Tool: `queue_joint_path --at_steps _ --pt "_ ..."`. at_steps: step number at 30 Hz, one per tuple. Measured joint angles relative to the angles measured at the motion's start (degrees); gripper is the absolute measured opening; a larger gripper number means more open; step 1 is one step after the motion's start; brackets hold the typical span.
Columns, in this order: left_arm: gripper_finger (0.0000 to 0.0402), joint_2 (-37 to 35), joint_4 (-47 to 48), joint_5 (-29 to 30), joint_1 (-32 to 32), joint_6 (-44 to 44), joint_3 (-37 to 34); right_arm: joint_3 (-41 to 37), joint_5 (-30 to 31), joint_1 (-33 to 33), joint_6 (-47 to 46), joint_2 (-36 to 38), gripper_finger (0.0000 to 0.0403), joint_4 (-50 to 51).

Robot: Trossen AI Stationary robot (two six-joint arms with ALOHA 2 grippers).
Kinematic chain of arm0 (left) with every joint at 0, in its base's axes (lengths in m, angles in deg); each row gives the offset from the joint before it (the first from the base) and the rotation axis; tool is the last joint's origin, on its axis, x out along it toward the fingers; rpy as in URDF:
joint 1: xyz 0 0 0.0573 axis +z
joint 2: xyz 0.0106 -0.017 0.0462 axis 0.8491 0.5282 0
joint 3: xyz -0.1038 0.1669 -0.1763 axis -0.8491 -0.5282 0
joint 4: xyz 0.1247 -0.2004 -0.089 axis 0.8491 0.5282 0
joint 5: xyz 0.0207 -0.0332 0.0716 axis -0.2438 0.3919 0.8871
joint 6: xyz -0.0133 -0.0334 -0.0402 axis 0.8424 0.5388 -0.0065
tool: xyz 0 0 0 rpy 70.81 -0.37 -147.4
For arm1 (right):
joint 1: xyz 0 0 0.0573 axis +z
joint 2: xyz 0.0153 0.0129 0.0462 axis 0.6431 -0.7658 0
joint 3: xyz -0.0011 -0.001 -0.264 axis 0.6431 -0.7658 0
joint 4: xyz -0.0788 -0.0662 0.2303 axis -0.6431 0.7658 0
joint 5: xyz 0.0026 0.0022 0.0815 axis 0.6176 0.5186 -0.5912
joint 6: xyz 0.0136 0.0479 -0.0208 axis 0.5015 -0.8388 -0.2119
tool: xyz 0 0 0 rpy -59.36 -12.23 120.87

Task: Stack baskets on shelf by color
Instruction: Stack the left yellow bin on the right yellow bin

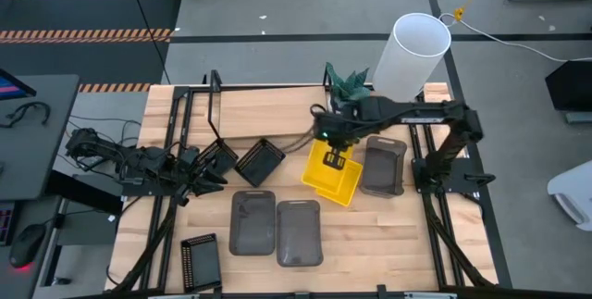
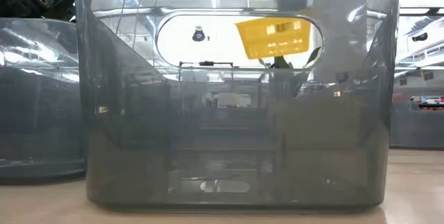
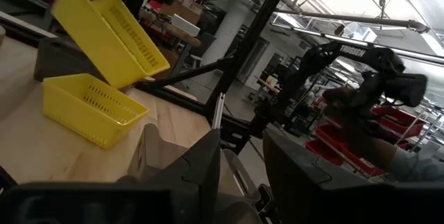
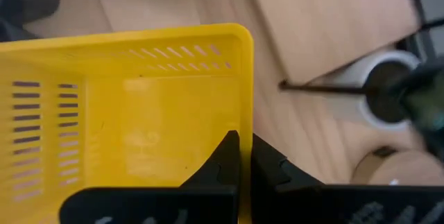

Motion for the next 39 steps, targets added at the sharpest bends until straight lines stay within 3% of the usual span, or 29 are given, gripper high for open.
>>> queue_joint_path --at_steps 8,13,30,39 --pt "0.0117 0.04 -0.01 -0.01 0.0 0.0 0.0 -22.18 -2.54 1.39 -5.94 11.23 0.0009 -13.75" --pt "0.0117 0.04 -0.01 -0.02 -0.01 -0.01 0.02 -30.18 -2.56 1.26 -8.64 15.01 0.0009 -18.01" --pt "0.0117 0.04 -0.01 -0.02 0.0 -0.01 0.01 -41.94 -3.27 1.11 -9.05 16.33 0.0011 -29.45" --pt "0.0117 0.04 -0.02 -0.02 0.0 0.0 0.0 -47.43 -5.27 0.05 -11.22 16.27 0.0066 -36.56"
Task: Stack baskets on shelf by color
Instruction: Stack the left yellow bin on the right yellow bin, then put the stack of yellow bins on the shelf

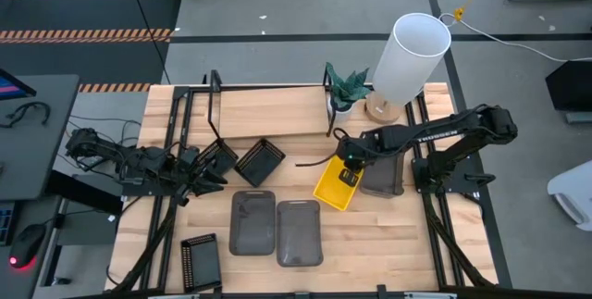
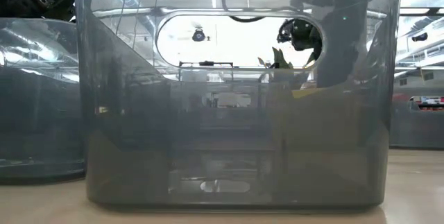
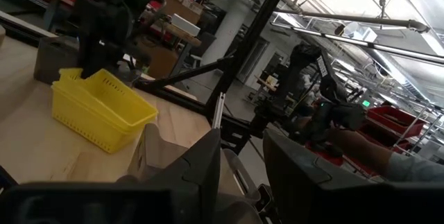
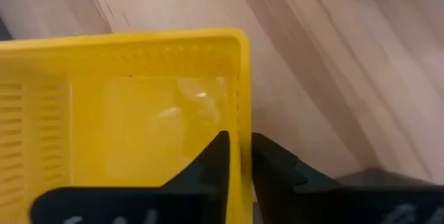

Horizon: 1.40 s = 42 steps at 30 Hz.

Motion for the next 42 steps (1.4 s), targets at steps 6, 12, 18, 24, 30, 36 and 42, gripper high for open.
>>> queue_joint_path --at_steps 6,12,18,24,30,36,42 --pt "0.0117 0.0 0.0 0.02 0.0 -0.02 0.0 3.02 -2.96 -1.18 -1.55 0.0 0.0115 2.24" --pt "0.0117 0.0 0.0 0.01 -0.01 0.0 0.0 6.98 -2.44 0.28 -2.55 -0.02 0.0131 2.86" --pt "0.0117 0.0 0.0 0.02 -0.02 0.0 0.0 7.02 -3.39 5.33 -6.49 -3.75 0.0132 -1.01" --pt "0.0117 -0.07 0.05 0.0 0.0 -0.01 0.01 14.39 -4.04 11.22 -9.21 -11.87 0.0131 2.83" --pt "0.0117 -0.04 0.07 0.02 -0.02 -0.02 0.01 28.27 -4.45 15.57 -8.25 -21.27 0.0131 14.26" --pt "0.0117 -0.04 0.09 0.0 -0.02 0.0 0.0 39.3 -4.47 18.12 -7.72 -28.45 0.014 24.07" --pt "0.0117 -0.04 0.11 0.02 0.0 -0.02 0.01 43.75 -4.01 18.64 -7.24 -33.03 0.0179 29.36"
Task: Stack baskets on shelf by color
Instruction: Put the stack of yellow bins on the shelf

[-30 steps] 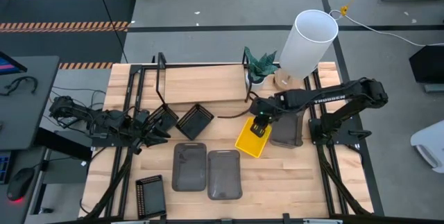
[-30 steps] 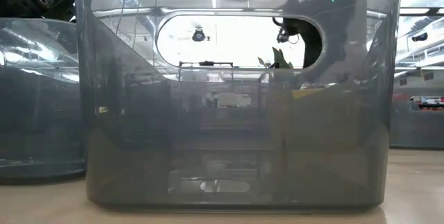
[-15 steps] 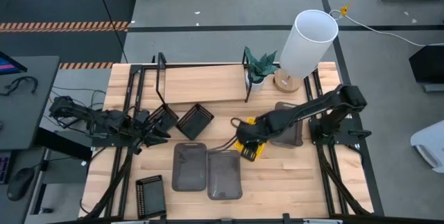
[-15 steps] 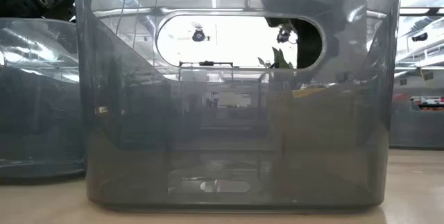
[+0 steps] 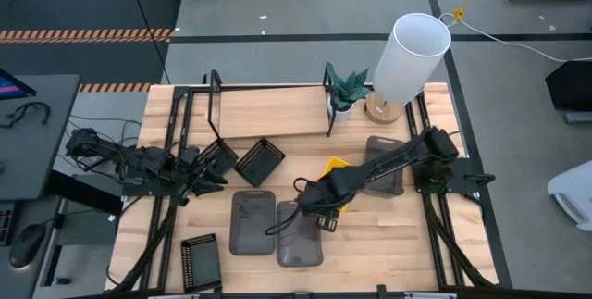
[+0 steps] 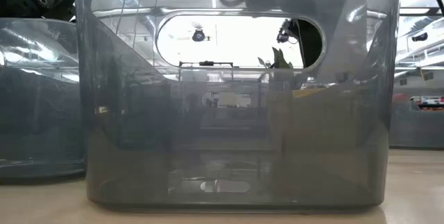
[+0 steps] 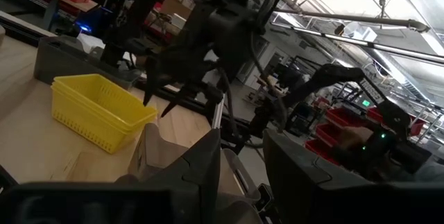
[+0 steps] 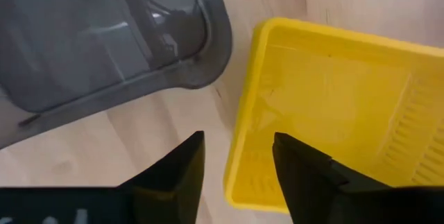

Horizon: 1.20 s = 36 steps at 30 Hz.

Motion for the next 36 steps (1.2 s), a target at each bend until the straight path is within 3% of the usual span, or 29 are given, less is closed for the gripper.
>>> queue_joint_path --at_steps 7,14,23,36 --pt "0.0117 0.02 0.04 0.0 -0.02 0.02 -0.02 -0.02 0.31 -0.01 -0.38 -2.2 0.0223 -0.15" --pt "0.0117 0.07 -0.02 -0.02 -0.02 0.02 -0.02 -0.77 1.17 -0.15 0.62 -4.28 0.022 0.11" --pt "0.0117 0.0 -0.03 -0.01 -0.01 0.01 -0.02 -5.28 1.1 -2.17 1.0 -4.59 0.0167 -1.8" --pt "0.0117 -0.04 0.0 0.0 -0.02 0.01 -0.02 -6.31 -0.32 -2.37 1.55 -4.55 0.0045 -3.11"
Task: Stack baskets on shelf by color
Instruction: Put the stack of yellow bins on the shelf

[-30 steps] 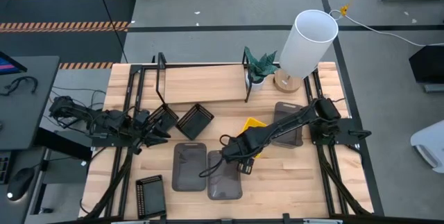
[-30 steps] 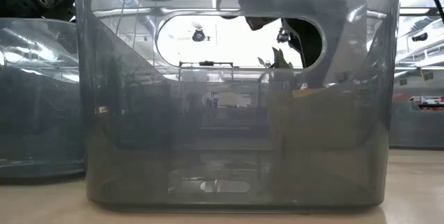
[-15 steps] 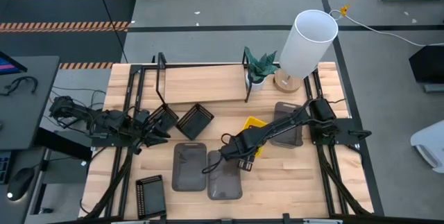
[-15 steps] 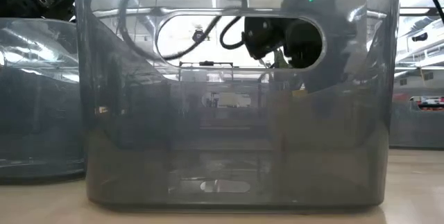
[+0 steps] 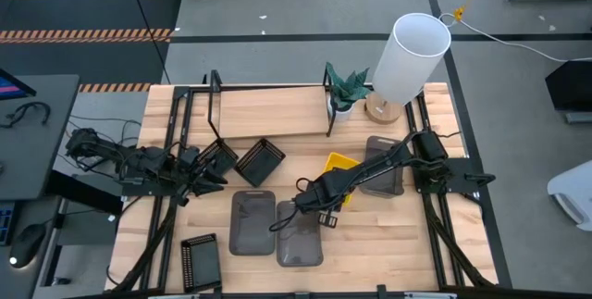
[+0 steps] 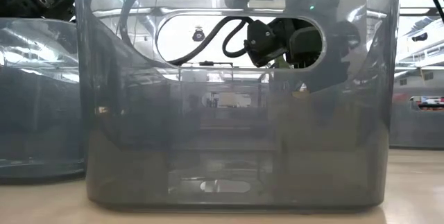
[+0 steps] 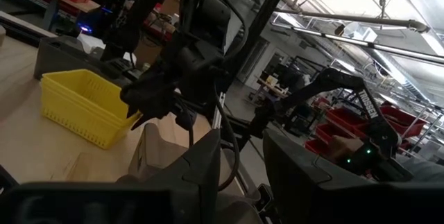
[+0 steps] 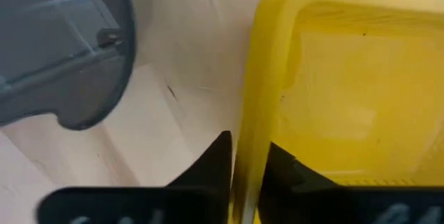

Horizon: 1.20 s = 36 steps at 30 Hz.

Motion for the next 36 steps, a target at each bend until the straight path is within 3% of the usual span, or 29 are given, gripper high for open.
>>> queue_joint_path --at_steps 3,12,22,36 --pt "0.0117 0.0 0.01 0.0 0.0 0.01 0.0 0.0 0.06 0.34 0.13 0.07 0.0016 0.29" --pt "0.0117 0.0 0.02 0.0 0.01 0.0 0.0 5.73 0.47 1.73 2.21 0.2 0.0017 7.4" --pt "0.0117 0.0 0.02 -0.02 0.0 0.01 0.0 16.21 6.72 2.09 12.58 0.26 0.0017 9.51" --pt "0.0117 0.0 0.02 -0.02 0.0 0.0 0.0 16.8 8.19 -7.72 32.37 0.26 0.0018 6.28"
